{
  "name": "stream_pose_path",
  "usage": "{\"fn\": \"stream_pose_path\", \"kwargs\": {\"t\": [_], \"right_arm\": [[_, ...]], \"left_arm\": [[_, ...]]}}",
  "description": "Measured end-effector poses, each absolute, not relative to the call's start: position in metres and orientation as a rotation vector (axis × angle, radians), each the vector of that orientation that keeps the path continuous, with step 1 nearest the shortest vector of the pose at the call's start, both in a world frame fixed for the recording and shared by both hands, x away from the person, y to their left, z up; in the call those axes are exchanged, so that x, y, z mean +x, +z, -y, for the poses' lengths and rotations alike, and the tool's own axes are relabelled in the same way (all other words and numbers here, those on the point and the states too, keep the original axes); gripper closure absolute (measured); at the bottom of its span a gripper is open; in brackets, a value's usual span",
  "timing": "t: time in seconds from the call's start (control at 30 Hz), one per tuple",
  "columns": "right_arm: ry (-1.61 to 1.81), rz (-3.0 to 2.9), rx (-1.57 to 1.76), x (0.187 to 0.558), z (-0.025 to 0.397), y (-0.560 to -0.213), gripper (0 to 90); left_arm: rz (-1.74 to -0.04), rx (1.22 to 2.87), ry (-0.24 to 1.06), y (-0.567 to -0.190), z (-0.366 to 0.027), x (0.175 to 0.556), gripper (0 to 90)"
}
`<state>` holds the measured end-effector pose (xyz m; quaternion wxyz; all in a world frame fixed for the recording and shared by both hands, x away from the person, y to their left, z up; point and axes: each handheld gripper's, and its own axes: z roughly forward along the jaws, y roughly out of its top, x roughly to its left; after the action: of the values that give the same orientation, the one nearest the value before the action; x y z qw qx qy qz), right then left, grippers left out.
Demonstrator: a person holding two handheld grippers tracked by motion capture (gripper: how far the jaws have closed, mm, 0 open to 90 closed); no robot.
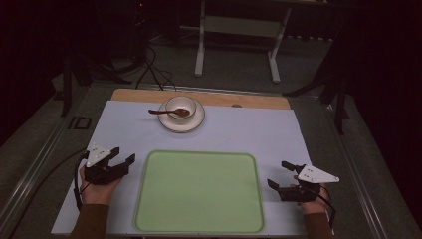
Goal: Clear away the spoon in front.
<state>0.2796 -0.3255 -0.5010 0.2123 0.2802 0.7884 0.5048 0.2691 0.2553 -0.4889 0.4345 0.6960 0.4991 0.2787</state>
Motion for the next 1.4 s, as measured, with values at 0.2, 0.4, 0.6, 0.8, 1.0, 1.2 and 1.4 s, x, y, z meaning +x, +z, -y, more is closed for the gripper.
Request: {"fn": "stream_pose_path", "kwargs": {"t": [0.2, 0.4, 0.6, 0.8, 1.0, 1.2, 1.4], "right_arm": [[1.403, -2.184, 0.782, 0.279, 0.326, -0.500, 14.1], [1.406, -2.182, 0.779, 0.279, 0.326, -0.500, 14.1], [1.409, -2.183, 0.777, 0.279, 0.327, -0.500, 14.1], [1.410, -2.185, 0.776, 0.279, 0.327, -0.500, 14.1], [1.412, -2.188, 0.781, 0.279, 0.327, -0.500, 14.1], [1.413, -2.188, 0.781, 0.279, 0.327, -0.500, 14.1], [1.415, -2.188, 0.781, 0.279, 0.327, -0.500, 14.1]], "left_arm": [[-1.210, 1.754, 0.704, -0.483, -0.249, 0.275, 36.7], [-1.201, 1.748, 0.708, -0.477, -0.246, 0.284, 36.5], [-1.190, 1.731, 0.733, -0.465, -0.245, 0.293, 36.5], [-1.180, 1.741, 0.755, -0.453, -0.243, 0.308, 36.1], [-1.171, 1.751, 0.745, -0.444, -0.240, 0.321, 35.4], [-1.173, 1.748, 0.740, -0.438, -0.238, 0.334, 35.1], [-1.187, 1.737, 0.721, -0.436, -0.238, 0.347, 35.2]]}}
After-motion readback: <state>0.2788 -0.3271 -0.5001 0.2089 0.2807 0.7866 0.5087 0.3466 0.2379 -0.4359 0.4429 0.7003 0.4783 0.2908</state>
